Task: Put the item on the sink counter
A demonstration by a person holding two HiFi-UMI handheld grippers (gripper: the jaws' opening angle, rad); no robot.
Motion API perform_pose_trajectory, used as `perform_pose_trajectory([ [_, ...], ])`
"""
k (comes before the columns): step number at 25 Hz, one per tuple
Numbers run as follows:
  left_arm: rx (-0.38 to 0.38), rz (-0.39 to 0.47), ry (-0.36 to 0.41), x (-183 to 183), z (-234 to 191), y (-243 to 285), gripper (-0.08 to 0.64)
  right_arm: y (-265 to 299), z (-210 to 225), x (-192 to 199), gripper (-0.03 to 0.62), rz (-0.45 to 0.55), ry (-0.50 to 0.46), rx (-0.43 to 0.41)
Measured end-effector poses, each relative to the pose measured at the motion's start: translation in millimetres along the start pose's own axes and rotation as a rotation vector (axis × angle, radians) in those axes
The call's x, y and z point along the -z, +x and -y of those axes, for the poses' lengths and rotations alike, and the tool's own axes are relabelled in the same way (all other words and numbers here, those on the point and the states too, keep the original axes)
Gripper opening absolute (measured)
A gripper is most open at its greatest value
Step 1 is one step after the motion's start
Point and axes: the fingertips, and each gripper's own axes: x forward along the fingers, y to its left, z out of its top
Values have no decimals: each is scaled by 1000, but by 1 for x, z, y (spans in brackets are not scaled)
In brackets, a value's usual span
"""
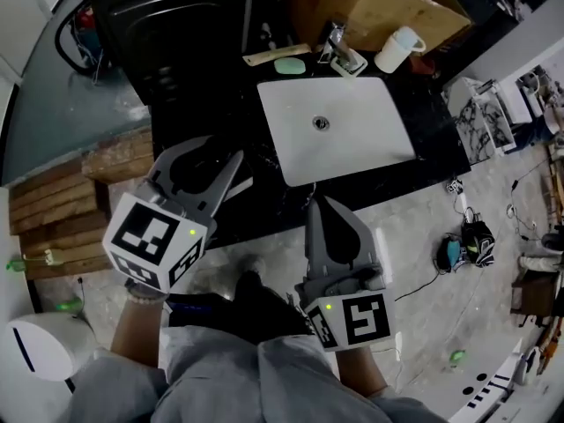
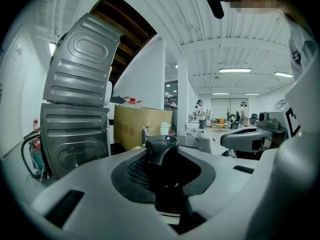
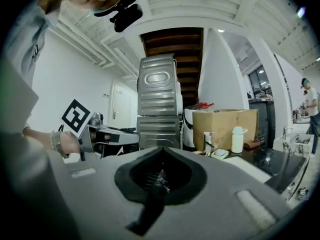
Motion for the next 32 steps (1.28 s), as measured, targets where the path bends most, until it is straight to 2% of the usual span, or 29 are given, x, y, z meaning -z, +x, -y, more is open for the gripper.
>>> perform_pose_trajectory([
  [9,-50,-18,11,4,-6,47,89,24,32,11,-3,-17,9,-123],
  [17,-3,-45,92,7,-22,95,89,40,45,15,-3,-31,25,-184],
  [32,101,-142,81,57,-46,156,91,59,60,26,-3,-72,41,-167],
])
